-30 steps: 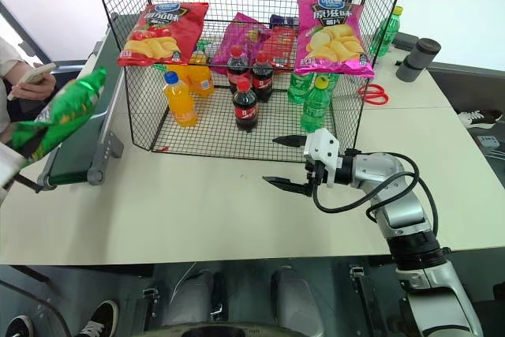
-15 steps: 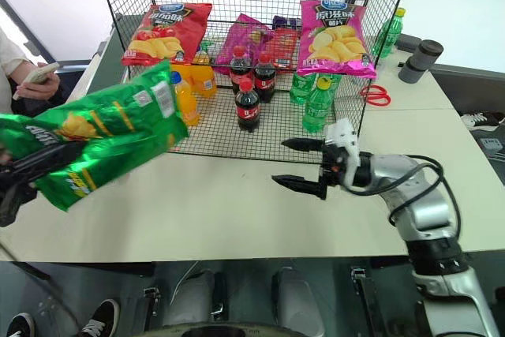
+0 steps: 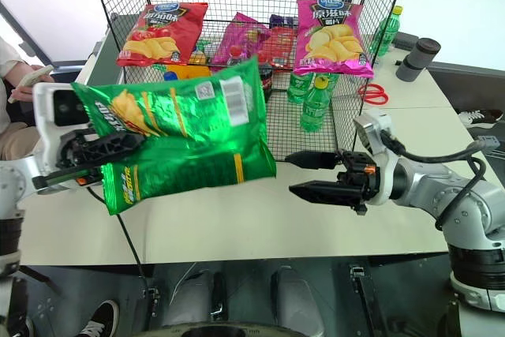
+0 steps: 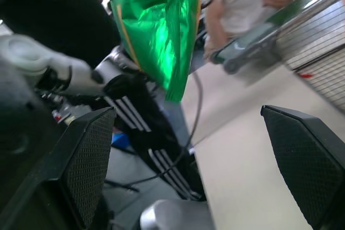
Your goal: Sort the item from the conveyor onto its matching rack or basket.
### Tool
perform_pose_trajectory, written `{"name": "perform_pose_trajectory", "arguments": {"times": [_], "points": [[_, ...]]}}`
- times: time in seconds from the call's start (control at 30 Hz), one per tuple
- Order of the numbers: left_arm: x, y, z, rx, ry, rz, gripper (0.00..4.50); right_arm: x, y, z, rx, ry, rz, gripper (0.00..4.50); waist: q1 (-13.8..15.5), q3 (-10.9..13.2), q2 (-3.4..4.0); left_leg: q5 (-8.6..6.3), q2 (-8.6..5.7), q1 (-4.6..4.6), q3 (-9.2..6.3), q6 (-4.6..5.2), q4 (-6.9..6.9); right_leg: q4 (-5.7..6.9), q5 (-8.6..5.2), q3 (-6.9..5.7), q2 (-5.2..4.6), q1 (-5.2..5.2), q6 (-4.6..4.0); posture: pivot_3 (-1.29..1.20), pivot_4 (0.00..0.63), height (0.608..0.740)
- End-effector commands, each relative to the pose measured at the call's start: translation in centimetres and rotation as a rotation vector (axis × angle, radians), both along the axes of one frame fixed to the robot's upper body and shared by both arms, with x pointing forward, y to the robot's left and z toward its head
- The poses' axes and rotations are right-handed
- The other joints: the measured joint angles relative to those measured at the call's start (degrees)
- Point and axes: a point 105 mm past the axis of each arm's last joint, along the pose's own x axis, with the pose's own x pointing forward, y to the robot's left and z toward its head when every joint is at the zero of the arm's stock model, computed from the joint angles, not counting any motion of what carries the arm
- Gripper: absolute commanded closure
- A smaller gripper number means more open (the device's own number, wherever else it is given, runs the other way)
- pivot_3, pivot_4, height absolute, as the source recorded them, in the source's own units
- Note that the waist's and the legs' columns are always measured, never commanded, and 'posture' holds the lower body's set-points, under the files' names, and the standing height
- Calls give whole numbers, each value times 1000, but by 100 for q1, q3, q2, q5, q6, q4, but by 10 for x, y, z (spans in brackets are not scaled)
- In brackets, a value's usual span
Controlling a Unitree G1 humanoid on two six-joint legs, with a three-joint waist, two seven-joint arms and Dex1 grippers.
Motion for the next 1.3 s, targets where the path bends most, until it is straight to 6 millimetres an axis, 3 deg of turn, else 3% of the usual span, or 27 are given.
{"name": "perform_pose_trajectory", "arguments": {"times": [0.03,0.3,0.6,0.83,0.93,1.17,1.3], "points": [[0,-1,2,8,-14,-39,4469,-5,7,1,5,-15,16,0,3,0,0,0,0,0,1,0,0,0,0,1,0,0,0,0,150,740],[6,-3,-3,20,-25,-35,4469,-16,16,-1,-11,54,90,0,23,0,-1,0,-2,-2,-4,0,3,0,0,0,-2,1,0,0,150,740],[7,-7,-8,28,-49,-16,4469,-11,27,-10,-54,92,115,0,22,0,-1,0,-2,-4,-7,0,3,0,0,-2,-2,1,0,0,150,740],[9,-7,-12,33,-60,4,4469,-10,28,-5,-22,118,128,0,24,0,-2,0,-2,-6,-8,1,4,-2,0,-2,-3,0,0,0,150,740],[10,-8,-13,34,-62,7,4500,-6,29,-7,-37,106,108,838,24,0,-1,0,-2,-6,-9,1,4,-2,0,-2,-3,1,0,0,150,740],[15,-5,-14,47,-75,42,4500,-3,28,-10,-43,105,90,4423,23,0,-2,0,-2,-6,-9,1,3,-2,0,-3,-3,0,0,0,150,740],[19,0,-15,59,-80,70,4500,-1,28,-10,-42,94,81,4472,22,0,-1,0,-2,-6,-9,1,3,-2,0,-3,-2,0,0,0,150,740]]}}
